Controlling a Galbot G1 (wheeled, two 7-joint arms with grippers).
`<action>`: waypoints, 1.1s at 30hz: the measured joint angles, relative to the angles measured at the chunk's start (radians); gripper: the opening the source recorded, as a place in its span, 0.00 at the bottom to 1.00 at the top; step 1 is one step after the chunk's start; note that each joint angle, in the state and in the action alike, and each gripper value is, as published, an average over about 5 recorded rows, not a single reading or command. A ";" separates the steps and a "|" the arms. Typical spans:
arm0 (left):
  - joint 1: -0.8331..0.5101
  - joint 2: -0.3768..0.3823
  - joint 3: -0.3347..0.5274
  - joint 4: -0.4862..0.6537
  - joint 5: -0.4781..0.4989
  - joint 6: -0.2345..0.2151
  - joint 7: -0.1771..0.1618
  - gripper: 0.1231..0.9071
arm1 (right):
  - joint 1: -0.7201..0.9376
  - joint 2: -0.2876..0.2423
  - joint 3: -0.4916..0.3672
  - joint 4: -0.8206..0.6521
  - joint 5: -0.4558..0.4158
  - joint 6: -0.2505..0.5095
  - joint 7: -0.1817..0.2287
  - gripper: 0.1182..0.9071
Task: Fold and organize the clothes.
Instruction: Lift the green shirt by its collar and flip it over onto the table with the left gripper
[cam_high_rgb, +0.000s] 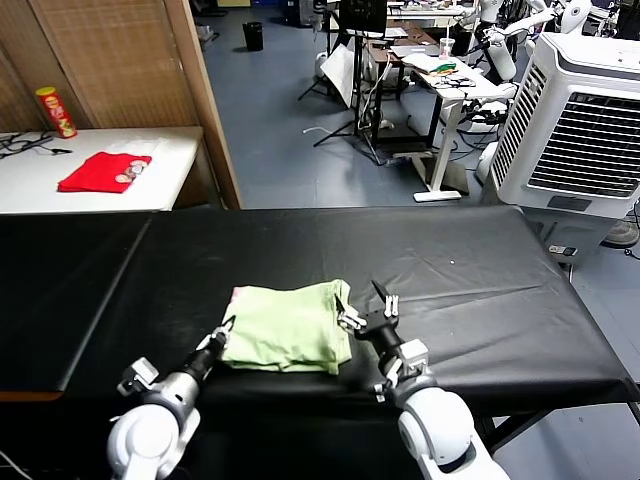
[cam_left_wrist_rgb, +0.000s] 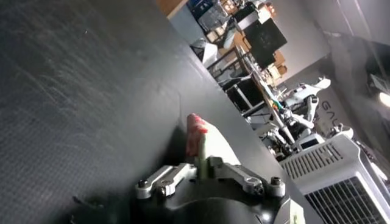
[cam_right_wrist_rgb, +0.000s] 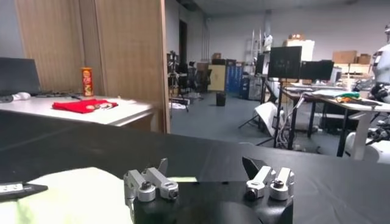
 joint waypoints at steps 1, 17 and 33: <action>0.001 0.006 0.000 -0.004 0.037 -0.006 0.006 0.04 | -0.002 0.002 0.002 0.000 -0.006 -0.001 0.001 0.86; 0.073 0.276 -0.153 -0.028 0.637 -0.095 0.091 0.03 | -0.013 0.016 0.025 -0.002 -0.063 -0.012 0.013 0.86; 0.144 0.441 -0.256 -0.183 0.820 -0.020 0.053 0.03 | -0.040 0.036 0.024 0.010 -0.092 -0.004 0.011 0.86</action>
